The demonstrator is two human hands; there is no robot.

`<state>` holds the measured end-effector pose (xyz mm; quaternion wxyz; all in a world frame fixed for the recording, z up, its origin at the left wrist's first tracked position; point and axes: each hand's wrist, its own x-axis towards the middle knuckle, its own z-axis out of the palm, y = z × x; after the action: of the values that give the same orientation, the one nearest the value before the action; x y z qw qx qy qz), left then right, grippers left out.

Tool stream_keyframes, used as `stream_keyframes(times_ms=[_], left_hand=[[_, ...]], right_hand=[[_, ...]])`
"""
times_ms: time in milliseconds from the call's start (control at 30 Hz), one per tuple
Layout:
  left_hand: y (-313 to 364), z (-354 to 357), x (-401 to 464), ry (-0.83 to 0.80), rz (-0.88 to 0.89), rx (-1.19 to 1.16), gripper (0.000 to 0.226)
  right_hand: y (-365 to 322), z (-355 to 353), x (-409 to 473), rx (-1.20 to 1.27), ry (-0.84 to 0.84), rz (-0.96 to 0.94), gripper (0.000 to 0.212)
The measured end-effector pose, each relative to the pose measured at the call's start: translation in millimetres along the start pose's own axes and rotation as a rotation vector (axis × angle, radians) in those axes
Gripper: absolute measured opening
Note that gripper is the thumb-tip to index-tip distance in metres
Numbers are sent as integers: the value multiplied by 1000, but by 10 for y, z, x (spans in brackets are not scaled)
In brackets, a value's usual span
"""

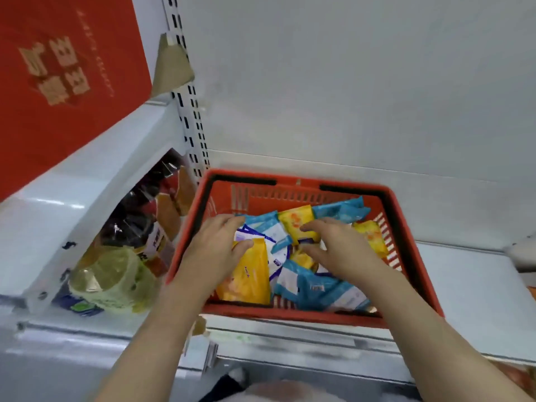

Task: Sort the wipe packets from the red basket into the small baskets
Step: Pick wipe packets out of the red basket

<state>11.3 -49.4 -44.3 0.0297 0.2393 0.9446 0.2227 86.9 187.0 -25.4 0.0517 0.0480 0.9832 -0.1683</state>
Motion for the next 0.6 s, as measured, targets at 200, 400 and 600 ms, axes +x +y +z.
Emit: stream_keyframes(times_ms=[200,400,600], left_hand=[[-173,5,462,-270,40,-46,65],[-192,-4,573,-364,16,-59,69],[22,-3,603,-365,-111,-533,66]], right_hand=[[5,613,452,-102,-528,97,48],[70,673,534,-25,-444,105,20],[15,188,468,1157,-19,429,28]])
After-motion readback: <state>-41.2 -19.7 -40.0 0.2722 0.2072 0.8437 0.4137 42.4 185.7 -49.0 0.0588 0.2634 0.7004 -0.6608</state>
